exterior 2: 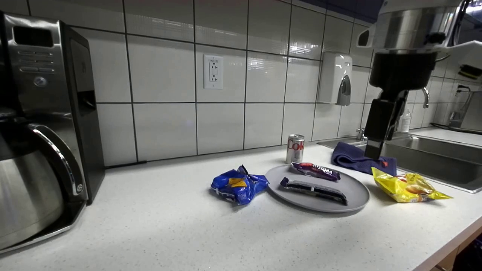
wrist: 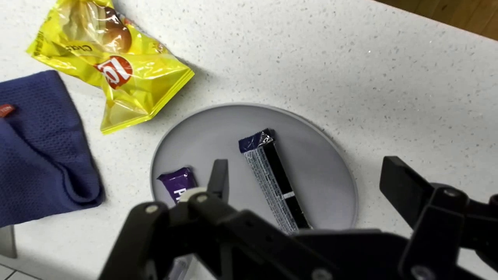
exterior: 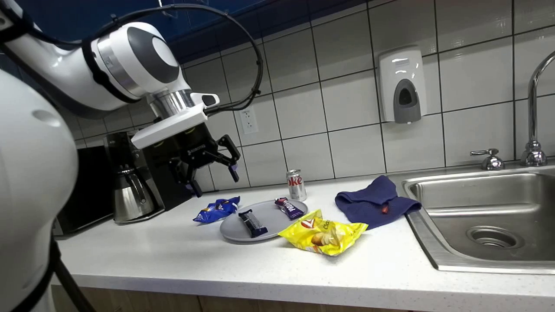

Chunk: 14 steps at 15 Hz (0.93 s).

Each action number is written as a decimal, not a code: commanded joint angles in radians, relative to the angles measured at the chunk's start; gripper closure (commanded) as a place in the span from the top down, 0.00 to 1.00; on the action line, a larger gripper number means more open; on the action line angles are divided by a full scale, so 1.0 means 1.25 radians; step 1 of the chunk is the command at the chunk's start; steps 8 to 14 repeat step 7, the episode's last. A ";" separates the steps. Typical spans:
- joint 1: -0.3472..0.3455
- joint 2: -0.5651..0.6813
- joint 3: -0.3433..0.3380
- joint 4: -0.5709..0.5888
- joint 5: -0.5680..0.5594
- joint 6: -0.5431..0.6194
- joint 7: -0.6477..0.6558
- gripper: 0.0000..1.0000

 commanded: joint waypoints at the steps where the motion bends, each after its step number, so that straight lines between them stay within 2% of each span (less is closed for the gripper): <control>1: -0.013 -0.011 0.014 0.004 0.015 -0.011 -0.003 1.00; 14: -0.014 -0.023 0.014 0.004 0.019 -0.021 0.003 1.00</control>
